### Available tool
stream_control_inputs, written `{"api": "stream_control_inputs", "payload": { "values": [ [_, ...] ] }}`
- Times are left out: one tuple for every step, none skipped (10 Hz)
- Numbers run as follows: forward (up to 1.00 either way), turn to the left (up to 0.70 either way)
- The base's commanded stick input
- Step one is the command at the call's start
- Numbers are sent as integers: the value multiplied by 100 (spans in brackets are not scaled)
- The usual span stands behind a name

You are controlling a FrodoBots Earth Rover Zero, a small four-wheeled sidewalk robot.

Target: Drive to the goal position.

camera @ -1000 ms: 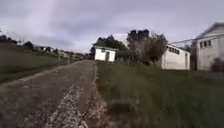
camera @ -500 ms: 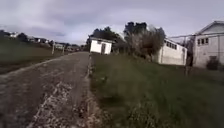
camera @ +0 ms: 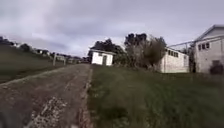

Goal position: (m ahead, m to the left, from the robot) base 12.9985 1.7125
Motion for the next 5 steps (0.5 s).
{"api": "stream_control_inputs", "payload": {
  "values": [
    [70, 0],
    [70, 0],
    [70, 0],
    [70, 0],
    [70, 0]
  ]
}}
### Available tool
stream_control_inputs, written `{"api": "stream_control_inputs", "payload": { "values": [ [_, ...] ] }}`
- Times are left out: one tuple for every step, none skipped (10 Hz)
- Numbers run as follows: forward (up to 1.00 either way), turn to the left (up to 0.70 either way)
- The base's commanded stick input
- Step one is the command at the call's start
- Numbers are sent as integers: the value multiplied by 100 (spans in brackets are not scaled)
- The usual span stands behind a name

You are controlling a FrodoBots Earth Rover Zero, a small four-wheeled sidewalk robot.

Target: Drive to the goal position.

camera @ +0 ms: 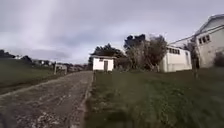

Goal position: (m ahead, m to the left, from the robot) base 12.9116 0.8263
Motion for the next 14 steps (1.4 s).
{"api": "stream_control_inputs", "payload": {
  "values": [
    [70, 0],
    [70, 0],
    [70, 0],
    [70, 0],
    [70, 0],
    [70, 0],
    [70, 0],
    [70, 0],
    [70, 0],
    [70, 0],
    [70, 0],
    [70, 0],
    [70, 0],
    [70, 0]
  ]
}}
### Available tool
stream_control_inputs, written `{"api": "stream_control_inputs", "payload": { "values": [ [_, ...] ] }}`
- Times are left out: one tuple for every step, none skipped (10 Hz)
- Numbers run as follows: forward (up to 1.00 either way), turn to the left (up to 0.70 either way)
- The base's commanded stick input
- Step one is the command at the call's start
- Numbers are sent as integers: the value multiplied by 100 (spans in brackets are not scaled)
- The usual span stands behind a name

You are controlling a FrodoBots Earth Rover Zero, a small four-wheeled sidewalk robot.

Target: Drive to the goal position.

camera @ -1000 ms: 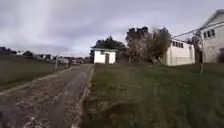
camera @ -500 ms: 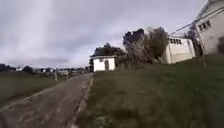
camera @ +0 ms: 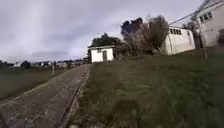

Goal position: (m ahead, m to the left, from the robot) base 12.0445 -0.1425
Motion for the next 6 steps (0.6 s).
{"api": "stream_control_inputs", "payload": {
  "values": [
    [70, 0],
    [70, 0],
    [70, 0],
    [70, 0],
    [70, 0],
    [70, 0]
  ]
}}
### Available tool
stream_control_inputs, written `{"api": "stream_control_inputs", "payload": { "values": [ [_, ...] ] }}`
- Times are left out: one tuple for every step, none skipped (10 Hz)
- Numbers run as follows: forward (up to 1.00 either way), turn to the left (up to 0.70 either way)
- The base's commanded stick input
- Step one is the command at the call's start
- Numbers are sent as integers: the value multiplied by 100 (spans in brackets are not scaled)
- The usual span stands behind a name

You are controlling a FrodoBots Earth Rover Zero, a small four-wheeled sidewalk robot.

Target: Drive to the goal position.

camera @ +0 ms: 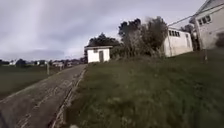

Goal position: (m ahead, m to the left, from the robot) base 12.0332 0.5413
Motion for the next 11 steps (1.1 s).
{"api": "stream_control_inputs", "payload": {
  "values": [
    [70, 0],
    [70, 0],
    [70, 0],
    [70, 0],
    [70, 0],
    [70, 0],
    [70, 0],
    [70, 0],
    [70, 0],
    [70, 0],
    [70, 0]
  ]
}}
